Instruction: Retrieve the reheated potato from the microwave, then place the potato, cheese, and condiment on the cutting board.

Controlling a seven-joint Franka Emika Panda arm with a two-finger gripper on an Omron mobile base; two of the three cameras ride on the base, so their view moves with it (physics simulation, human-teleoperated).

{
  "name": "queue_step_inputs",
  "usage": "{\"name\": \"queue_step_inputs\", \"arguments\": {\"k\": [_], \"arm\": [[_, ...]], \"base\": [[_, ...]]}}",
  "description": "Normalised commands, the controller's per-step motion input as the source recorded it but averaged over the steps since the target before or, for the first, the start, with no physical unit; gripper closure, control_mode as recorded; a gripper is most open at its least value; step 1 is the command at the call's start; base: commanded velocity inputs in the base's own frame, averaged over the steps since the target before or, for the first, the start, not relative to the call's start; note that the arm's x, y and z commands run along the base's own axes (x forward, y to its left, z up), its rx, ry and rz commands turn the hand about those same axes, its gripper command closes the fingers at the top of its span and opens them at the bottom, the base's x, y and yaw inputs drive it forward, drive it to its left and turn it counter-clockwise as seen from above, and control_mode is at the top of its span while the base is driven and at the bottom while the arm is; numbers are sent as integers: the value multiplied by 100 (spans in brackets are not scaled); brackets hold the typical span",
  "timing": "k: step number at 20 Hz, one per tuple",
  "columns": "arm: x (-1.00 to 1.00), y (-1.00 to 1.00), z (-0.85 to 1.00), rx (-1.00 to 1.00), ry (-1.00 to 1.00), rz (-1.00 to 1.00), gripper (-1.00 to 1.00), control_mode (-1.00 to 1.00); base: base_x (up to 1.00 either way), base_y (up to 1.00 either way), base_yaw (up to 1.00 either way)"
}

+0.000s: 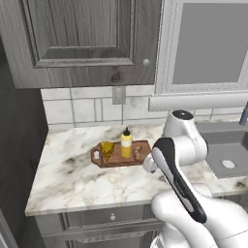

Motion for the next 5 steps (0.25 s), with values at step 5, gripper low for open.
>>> {"name": "queue_step_inputs", "arguments": {"k": [5], "arm": [[-44, -21, 27, 0, 0, 0, -100, -100]], "base": [[0, 0, 0]]}}
